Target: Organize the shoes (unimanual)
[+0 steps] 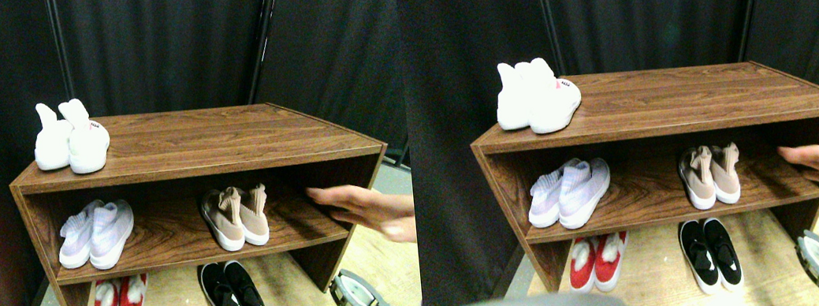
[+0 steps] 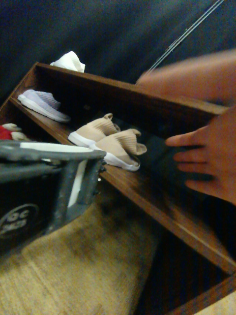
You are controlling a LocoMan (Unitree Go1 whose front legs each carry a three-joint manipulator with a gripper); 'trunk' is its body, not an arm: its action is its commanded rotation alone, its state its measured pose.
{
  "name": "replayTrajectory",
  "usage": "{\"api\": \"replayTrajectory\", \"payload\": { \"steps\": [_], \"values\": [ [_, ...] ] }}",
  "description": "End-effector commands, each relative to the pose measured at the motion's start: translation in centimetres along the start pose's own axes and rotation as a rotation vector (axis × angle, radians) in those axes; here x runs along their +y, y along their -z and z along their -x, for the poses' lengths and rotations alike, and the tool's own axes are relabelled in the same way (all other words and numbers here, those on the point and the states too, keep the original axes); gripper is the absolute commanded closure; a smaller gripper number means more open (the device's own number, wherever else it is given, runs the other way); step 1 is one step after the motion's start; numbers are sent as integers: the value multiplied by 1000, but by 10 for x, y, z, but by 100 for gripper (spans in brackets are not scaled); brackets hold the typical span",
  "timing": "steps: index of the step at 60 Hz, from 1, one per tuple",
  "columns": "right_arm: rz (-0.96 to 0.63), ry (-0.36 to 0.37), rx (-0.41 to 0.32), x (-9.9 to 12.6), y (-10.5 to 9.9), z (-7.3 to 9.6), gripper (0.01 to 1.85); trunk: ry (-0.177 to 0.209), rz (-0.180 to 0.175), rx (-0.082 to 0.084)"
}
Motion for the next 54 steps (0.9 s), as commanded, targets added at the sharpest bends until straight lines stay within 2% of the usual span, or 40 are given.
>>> {"api": "replayTrajectory", "payload": {
  "steps": [1,12,24,39,54],
  "values": [
    [30,-70,-6,17,1,2,180,-1,1,-39],
    [104,-119,-47,32,2,-3,180,-2,4,-75],
    [135,-137,-68,41,4,-12,180,-3,9,-98],
    [118,-124,-79,40,17,-17,180,0,8,-92],
    [116,-121,-89,37,17,-21,180,6,5,-67]
  ]
}}
